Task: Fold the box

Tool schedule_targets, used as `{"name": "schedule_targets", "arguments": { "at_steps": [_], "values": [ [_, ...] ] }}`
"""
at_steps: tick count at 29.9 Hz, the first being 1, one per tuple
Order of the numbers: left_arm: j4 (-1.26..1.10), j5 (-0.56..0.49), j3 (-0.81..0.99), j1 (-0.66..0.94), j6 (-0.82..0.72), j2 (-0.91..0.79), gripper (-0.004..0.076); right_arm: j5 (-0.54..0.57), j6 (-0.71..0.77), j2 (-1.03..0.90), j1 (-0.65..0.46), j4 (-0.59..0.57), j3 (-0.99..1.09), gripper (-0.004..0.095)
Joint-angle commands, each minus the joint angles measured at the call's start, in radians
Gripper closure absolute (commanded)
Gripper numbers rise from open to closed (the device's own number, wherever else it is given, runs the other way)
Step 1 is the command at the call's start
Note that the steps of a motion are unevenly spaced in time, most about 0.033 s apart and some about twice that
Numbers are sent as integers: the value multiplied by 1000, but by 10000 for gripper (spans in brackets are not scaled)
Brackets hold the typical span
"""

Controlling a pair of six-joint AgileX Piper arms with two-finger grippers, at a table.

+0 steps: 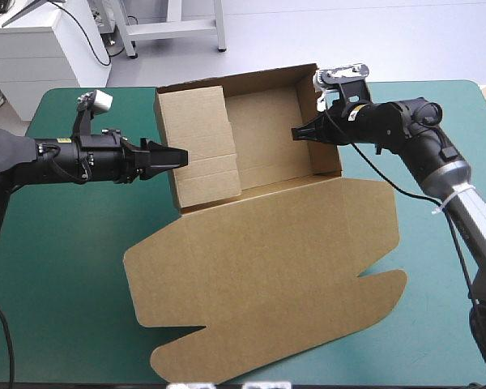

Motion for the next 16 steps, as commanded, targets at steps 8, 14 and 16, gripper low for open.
{"name": "schedule_targets", "arguments": {
  "at_steps": [8,14,16],
  "values": [
    [362,-155,-33,-184,-282,-28,191,-89,45,-36,67,54,-28,921],
    [591,-303,-33,-303,-505,-28,195,-87,83,-36,105,52,-28,921],
    [616,-344,-33,-324,-543,-28,195,-78,95,-36,105,62,-28,922]
  ]
}}
